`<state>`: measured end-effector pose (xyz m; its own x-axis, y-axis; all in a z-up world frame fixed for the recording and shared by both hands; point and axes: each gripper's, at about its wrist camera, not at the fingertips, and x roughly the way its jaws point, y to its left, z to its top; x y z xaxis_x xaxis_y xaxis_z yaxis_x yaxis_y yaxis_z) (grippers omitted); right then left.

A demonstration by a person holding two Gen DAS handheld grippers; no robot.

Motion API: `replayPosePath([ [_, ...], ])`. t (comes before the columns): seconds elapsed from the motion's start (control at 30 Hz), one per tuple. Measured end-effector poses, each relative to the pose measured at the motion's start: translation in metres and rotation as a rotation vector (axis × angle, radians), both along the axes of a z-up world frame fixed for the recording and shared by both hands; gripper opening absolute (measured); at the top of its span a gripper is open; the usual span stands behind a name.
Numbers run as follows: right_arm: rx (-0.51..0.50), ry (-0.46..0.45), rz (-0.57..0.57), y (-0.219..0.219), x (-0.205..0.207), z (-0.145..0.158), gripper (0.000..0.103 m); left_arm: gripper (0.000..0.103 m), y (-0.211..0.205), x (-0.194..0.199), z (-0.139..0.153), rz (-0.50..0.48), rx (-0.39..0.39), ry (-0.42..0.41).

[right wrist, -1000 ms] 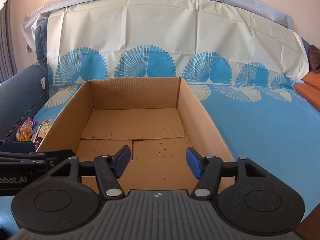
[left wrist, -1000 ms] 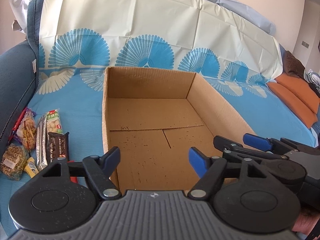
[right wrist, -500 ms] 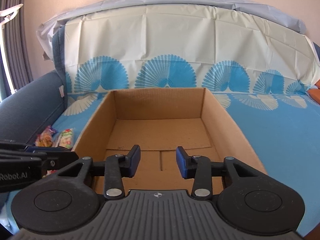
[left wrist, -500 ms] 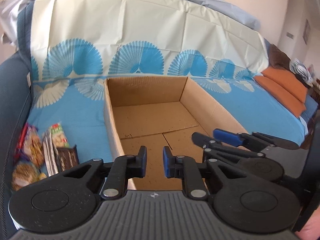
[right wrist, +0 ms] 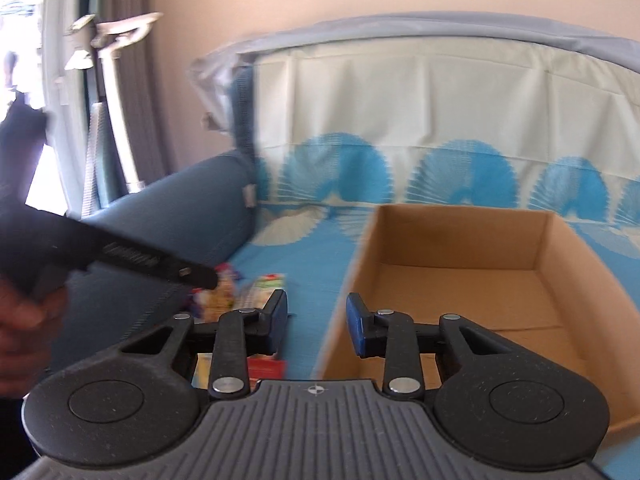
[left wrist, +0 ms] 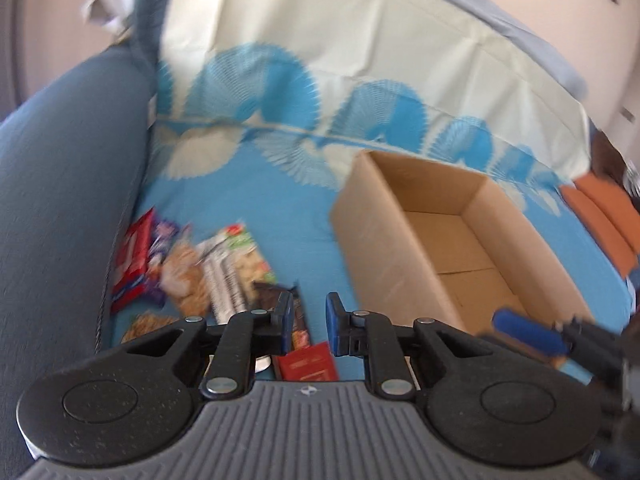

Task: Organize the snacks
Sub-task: 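Grasp the yellow bar with the left tool while the right tool grasps the small red-gold candy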

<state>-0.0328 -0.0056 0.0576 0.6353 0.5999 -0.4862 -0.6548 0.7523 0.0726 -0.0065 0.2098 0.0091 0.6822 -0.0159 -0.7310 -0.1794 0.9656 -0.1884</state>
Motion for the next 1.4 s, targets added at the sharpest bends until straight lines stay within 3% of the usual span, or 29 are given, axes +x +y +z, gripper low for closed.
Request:
replayPosePath([
  [0.17,-0.084,0.02,0.197,0.048,-0.023,-0.024,0.034,0.018,0.028,-0.003,-0.016,0.074,-0.059,0.077],
  [0.4,-0.292,0.11,0.313,0.087,-0.033,-0.074,0.037,0.02,0.047,-0.002,-0.045,0.131,-0.166,0.171],
  [0.47,-0.349,0.096,0.342,0.089,-0.035,-0.087,0.046,0.027,0.046,0.001,-0.052,0.126,-0.174,0.198],
  [0.63,-0.442,0.106,0.404,0.091,-0.033,-0.1,0.052,0.046,0.04,0.018,-0.069,0.117,-0.194,0.273],
  [0.8,-0.48,0.133,0.407,0.091,-0.028,-0.106,0.053,0.05,0.038,0.031,-0.085,0.137,-0.214,0.339],
  [0.9,-0.47,0.158,0.405,0.091,-0.026,-0.106,0.05,0.05,0.038,0.035,-0.089,0.15,-0.22,0.356],
  [1.03,-0.451,0.188,0.442,0.091,-0.023,-0.108,0.032,0.05,0.034,0.041,-0.092,0.146,-0.198,0.371],
  [1.13,-0.41,0.226,0.452,0.09,-0.023,-0.105,0.024,0.047,0.031,0.041,-0.094,0.131,-0.172,0.384],
  [1.17,-0.388,0.244,0.445,0.09,-0.021,-0.103,0.017,0.044,0.031,0.041,-0.094,0.128,-0.161,0.387],
  [1.23,-0.338,0.293,0.417,0.088,-0.014,-0.1,0.011,0.024,0.031,0.041,-0.095,0.127,-0.129,0.395],
  [1.33,-0.279,0.368,0.354,0.083,-0.001,-0.099,0.011,0.012,0.036,0.035,-0.095,0.143,-0.101,0.398],
  [1.4,-0.265,0.395,0.322,0.079,0.003,-0.1,0.011,0.012,0.043,0.03,-0.094,0.165,-0.102,0.399],
])
